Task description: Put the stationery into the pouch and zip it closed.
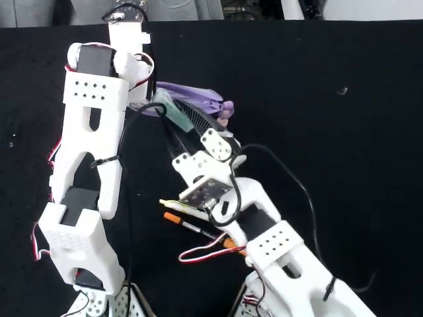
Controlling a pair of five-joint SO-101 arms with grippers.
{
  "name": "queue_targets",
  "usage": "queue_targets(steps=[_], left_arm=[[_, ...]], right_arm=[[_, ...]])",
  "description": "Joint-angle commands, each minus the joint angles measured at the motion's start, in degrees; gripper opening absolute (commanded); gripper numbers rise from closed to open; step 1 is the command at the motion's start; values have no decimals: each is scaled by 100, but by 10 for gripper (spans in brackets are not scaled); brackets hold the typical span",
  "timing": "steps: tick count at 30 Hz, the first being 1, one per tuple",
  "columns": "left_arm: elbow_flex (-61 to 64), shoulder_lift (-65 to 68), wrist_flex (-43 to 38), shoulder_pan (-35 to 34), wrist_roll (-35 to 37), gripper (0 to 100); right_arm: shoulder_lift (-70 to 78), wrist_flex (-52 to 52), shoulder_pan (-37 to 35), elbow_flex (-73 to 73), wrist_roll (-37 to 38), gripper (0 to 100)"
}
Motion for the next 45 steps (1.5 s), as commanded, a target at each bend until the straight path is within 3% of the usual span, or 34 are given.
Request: queue_targets(steps=[1, 5, 15, 25, 34, 37, 45], left_arm=[[-40, 35, 26, -57, -123, 29], [-31, 35, 35, -57, -176, 29], [110, 26, 35, -48, -211, 29], [110, 26, 35, -48, -431, 29], [66, 26, 26, -66, -440, 29], [66, 26, 26, -66, -440, 29], [57, 26, 26, -57, -440, 29]], right_arm=[[-259, 598, -114, -180, 334, 11], [303, 1196, -79, -690, 765, 11], [2554, 2453, 642, -3134, 738, 11], [2308, 4466, 721, -4356, 791, 11], [2281, 6110, 1363, -5701, 818, 11], [2299, 6611, 1380, -5842, 1204, 11], [2316, 6840, 1178, -5745, 1565, 11]])
